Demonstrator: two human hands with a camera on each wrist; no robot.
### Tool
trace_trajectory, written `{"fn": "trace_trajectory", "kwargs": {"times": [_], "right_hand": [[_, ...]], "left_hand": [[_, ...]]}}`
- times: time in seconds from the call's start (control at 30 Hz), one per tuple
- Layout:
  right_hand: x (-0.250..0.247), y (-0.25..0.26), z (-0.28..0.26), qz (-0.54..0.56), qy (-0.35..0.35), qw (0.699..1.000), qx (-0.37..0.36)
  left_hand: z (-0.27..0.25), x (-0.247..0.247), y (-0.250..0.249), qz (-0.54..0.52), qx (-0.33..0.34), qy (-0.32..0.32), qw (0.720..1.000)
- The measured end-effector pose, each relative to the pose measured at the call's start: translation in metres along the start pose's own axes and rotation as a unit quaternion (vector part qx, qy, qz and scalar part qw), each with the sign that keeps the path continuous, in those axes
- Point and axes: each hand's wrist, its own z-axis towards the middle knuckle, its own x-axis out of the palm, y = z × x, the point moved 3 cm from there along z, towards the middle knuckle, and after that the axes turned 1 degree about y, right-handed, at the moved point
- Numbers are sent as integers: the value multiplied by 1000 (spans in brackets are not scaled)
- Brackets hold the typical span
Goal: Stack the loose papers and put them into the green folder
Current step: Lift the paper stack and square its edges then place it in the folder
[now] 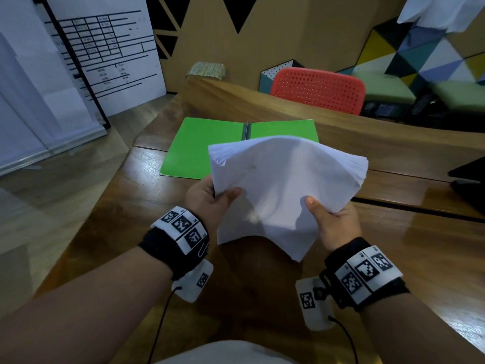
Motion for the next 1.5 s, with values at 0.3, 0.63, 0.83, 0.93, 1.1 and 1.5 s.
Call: {"fn": "trace_trajectory", "kwargs": {"times": [0.3, 0.63, 0.83, 0.93, 1.1, 1.5], "right_hand": [[-2, 4, 3, 9, 5, 1000, -25], [-1, -4, 20, -12, 12, 1000, -17], [-3, 14, 58, 3, 76, 997, -26], [6, 13, 82, -43, 96, 994, -18], [24, 9, 134, -112, 25, 993, -22], [16, -46, 234, -196, -35, 976, 87]], "left_hand": [[7, 2, -6, -45, -3, -2, 999], [24, 13, 10, -52, -43, 10, 998], [75, 16, -18, -95, -22, 38, 995], [108, 18, -29, -113, -9, 58, 992], [170, 21, -13, -51, -55, 93, 993], [270, -45, 81, 628, -262, 147, 718]]}}
